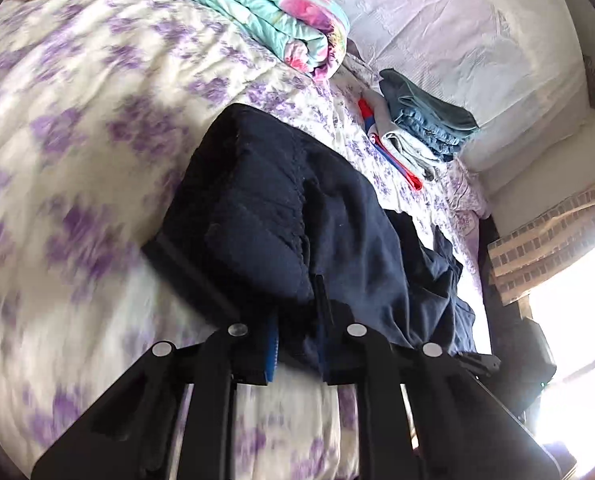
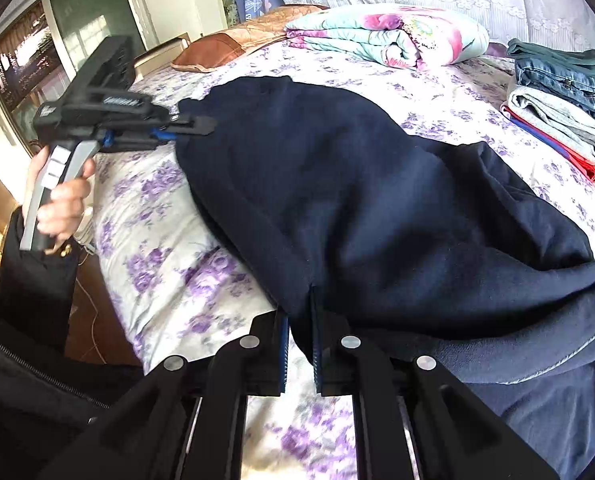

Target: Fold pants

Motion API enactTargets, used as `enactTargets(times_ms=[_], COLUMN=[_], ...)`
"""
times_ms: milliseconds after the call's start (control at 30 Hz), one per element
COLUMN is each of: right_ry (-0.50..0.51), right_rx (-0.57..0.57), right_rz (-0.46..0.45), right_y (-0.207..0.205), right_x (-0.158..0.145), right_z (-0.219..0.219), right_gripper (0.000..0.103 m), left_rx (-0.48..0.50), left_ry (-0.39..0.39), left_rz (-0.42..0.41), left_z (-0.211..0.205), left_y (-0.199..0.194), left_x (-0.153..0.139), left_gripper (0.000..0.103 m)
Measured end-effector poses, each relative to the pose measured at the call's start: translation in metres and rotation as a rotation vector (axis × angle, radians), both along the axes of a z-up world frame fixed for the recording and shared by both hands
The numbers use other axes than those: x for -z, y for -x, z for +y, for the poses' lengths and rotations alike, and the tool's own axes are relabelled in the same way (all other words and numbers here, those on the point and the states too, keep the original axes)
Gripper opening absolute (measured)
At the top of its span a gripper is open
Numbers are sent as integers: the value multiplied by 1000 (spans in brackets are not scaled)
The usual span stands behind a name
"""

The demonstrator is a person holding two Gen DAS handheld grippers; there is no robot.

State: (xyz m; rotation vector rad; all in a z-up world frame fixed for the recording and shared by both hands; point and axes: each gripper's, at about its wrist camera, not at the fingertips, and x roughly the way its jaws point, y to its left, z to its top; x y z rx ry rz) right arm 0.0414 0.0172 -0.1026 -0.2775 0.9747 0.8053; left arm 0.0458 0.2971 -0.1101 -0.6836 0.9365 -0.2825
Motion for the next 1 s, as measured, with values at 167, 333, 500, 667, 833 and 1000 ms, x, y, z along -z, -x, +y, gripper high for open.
enactTargets(times_ms=[167, 333, 500, 667, 833, 1000], right_ry=[42, 34, 17, -58, -65, 23], right_rx=[-10, -9, -35, -36, 63, 91], right_rz=[33, 26, 48, 11, -25, 132], right_y=[-8, -6, -1, 7, -15, -30], right_x=[25, 23, 19, -26, -34, 31], right_z=[8, 6, 8, 5, 11, 30], right_gripper=[11, 13, 37, 57, 0, 1], left_rx=[5, 10, -37, 86, 140, 124], left_ry=[28, 7, -162, -279, -414, -548], left_rz=[47, 19, -70, -88, -34, 25], left_z=[5, 10, 1, -57, -105, -115], left_y=[-15, 2, 36, 6, -40, -54], left_x=[30, 10, -44, -56, -31, 1], left_gripper=[16, 31, 57, 58, 58, 53])
